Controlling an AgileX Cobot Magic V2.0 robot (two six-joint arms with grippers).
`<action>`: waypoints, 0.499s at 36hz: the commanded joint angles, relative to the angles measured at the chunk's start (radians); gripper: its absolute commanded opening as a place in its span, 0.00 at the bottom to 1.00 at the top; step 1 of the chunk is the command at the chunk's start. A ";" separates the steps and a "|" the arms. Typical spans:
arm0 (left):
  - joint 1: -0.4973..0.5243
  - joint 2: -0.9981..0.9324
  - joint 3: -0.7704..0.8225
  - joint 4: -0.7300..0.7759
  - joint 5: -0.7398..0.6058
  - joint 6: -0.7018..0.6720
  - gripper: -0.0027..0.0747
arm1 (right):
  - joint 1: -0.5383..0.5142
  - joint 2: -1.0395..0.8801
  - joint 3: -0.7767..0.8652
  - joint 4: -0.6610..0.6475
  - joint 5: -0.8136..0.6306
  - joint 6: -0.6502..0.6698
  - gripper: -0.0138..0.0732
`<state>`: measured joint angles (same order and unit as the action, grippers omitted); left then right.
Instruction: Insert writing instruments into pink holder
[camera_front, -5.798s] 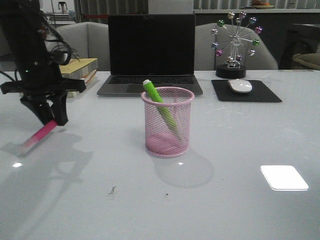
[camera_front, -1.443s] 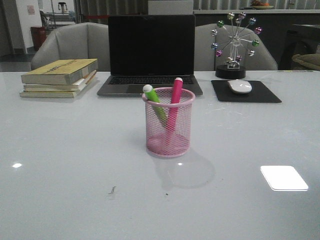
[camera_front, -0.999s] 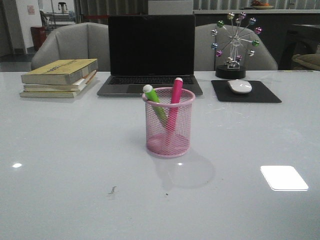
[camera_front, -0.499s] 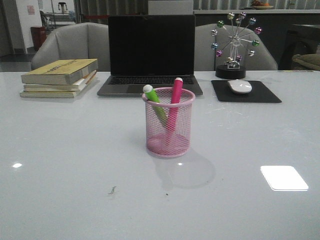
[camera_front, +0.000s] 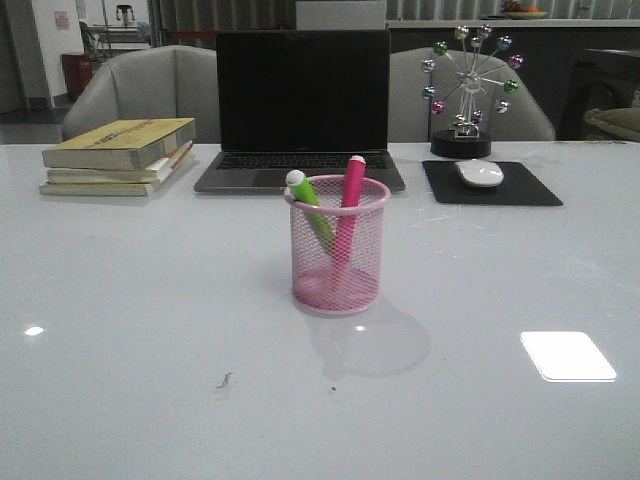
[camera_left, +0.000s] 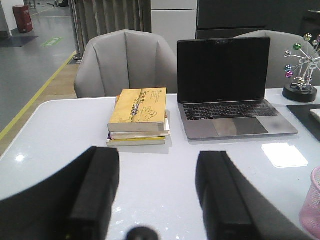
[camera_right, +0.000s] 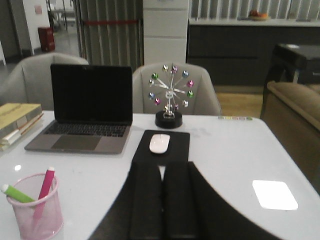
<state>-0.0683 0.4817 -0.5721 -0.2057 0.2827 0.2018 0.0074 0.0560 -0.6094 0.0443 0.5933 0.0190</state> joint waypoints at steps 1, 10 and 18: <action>-0.005 0.003 -0.029 -0.002 -0.089 -0.001 0.56 | -0.003 -0.071 0.049 0.002 -0.190 -0.003 0.21; -0.005 0.005 -0.029 -0.002 -0.087 -0.001 0.56 | -0.005 -0.081 0.226 0.000 -0.340 -0.003 0.21; -0.005 0.005 -0.029 -0.002 -0.087 -0.001 0.56 | -0.005 -0.081 0.471 -0.002 -0.467 -0.003 0.21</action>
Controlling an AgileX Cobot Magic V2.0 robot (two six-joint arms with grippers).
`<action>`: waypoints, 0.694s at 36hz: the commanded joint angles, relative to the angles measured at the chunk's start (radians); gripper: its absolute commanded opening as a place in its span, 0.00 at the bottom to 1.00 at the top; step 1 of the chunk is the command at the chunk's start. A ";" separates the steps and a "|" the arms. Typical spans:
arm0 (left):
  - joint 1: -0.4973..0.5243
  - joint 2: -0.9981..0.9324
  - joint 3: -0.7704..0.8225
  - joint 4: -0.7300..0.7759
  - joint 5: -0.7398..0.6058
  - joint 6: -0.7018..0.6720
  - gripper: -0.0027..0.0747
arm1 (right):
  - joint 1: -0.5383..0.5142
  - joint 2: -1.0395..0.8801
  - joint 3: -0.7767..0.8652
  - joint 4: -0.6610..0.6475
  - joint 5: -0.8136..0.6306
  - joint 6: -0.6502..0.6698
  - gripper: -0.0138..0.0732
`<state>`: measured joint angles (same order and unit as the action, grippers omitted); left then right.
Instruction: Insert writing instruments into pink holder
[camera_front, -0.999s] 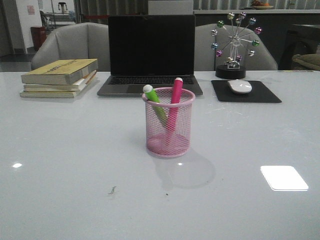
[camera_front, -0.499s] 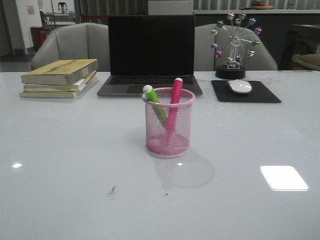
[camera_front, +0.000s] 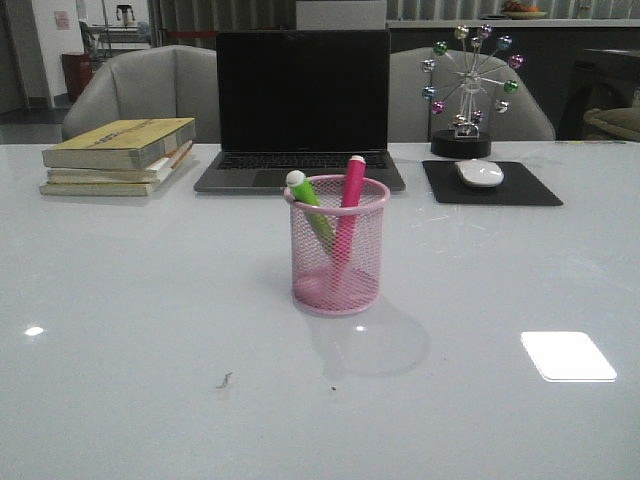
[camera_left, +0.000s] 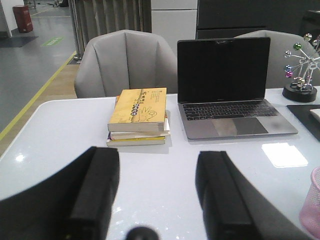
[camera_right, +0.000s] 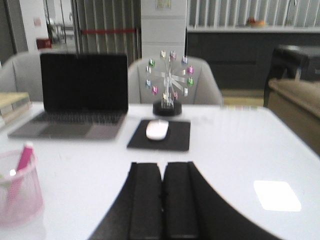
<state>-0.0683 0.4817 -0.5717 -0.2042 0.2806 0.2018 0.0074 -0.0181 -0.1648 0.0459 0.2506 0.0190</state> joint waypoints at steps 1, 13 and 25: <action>-0.005 0.005 -0.029 -0.004 -0.085 -0.001 0.56 | -0.005 -0.007 0.044 -0.004 -0.127 -0.003 0.21; -0.005 0.005 -0.029 -0.004 -0.085 -0.001 0.56 | -0.005 -0.007 0.199 -0.004 -0.161 -0.003 0.21; -0.005 0.005 -0.029 -0.004 -0.085 -0.001 0.56 | -0.005 -0.007 0.196 -0.004 -0.136 -0.003 0.21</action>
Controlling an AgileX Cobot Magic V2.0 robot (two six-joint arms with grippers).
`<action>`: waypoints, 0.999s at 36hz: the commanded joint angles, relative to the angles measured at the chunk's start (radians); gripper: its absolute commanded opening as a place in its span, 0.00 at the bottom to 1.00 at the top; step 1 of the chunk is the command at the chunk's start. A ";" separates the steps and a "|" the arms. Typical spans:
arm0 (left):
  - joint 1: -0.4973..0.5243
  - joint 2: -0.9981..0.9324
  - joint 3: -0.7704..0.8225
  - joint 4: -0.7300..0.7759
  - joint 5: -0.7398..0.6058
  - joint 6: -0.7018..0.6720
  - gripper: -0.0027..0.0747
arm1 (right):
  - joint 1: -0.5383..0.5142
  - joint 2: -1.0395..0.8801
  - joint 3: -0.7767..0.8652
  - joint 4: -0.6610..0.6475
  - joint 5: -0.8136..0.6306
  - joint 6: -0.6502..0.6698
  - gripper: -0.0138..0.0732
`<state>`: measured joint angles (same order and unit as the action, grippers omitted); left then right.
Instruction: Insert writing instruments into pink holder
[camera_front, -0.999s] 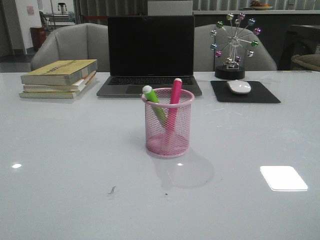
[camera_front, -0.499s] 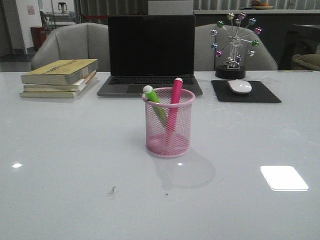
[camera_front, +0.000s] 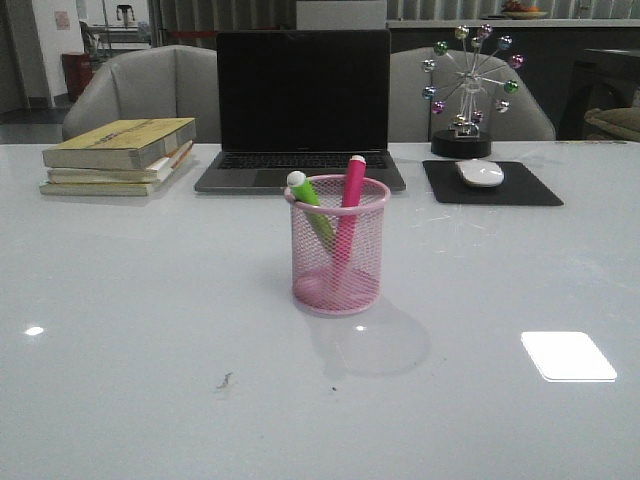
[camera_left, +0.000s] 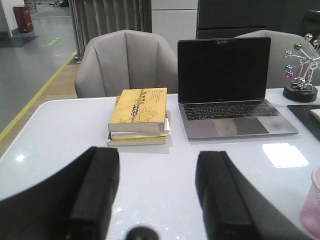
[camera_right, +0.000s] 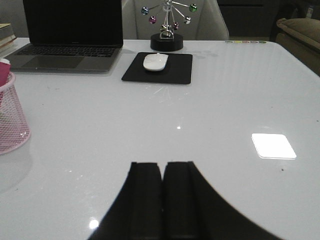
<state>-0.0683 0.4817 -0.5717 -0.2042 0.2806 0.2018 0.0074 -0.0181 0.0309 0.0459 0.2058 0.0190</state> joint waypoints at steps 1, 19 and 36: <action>-0.005 0.005 -0.029 -0.004 -0.085 -0.001 0.56 | -0.005 -0.007 0.001 -0.004 -0.091 -0.003 0.21; -0.005 -0.009 -0.002 0.010 -0.089 -0.001 0.56 | -0.005 -0.007 0.001 -0.004 -0.090 -0.003 0.21; -0.002 -0.514 0.250 0.106 -0.194 -0.005 0.56 | -0.005 -0.007 0.001 -0.004 -0.090 -0.003 0.21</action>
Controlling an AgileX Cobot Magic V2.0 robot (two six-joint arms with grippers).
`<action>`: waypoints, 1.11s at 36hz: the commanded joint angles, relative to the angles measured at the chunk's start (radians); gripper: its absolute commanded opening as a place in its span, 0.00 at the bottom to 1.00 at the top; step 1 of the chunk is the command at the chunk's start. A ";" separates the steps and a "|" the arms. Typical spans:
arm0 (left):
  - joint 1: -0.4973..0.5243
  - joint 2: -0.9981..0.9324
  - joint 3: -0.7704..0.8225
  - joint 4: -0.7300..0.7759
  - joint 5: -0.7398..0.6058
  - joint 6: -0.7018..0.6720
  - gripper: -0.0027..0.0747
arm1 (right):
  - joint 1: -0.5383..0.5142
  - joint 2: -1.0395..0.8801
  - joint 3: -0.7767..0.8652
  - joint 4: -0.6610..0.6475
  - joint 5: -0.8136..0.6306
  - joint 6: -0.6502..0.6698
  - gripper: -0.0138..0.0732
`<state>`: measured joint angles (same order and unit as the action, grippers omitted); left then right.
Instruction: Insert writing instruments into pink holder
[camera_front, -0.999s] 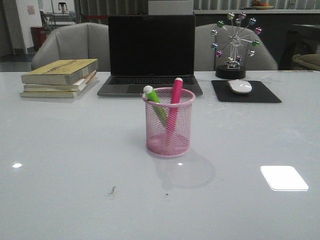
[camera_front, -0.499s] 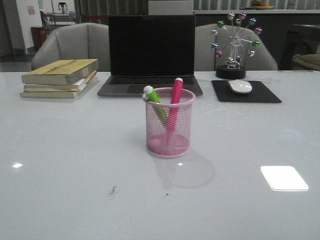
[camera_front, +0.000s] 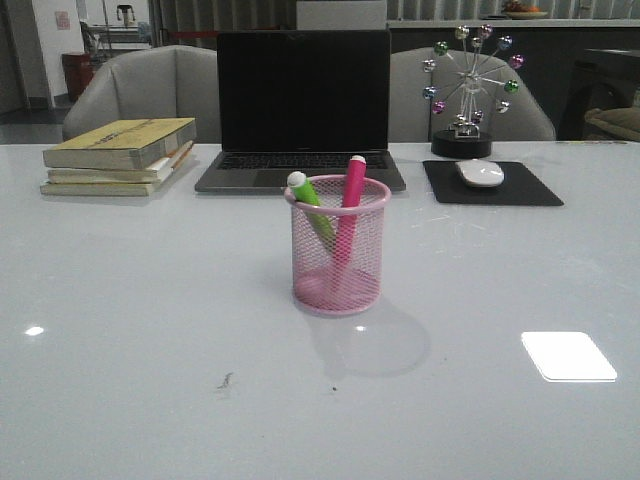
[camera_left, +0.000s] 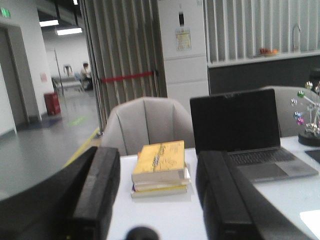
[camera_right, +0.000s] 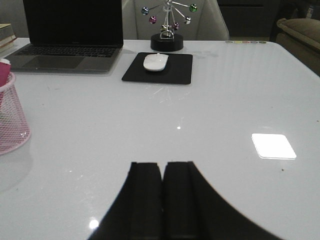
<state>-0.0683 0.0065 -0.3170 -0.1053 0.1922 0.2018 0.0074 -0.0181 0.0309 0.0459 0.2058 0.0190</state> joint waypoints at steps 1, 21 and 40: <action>-0.002 -0.038 0.005 0.012 -0.120 -0.005 0.56 | -0.005 -0.007 0.001 -0.004 -0.090 -0.003 0.21; -0.002 -0.035 0.284 0.021 -0.192 -0.015 0.16 | -0.005 -0.007 0.001 -0.004 -0.089 -0.003 0.21; -0.002 -0.035 0.325 0.017 -0.192 -0.104 0.15 | -0.005 -0.007 0.001 -0.004 -0.088 -0.003 0.21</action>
<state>-0.0683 -0.0063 0.0054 -0.0836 0.0773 0.1091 0.0074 -0.0181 0.0309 0.0459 0.2058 0.0190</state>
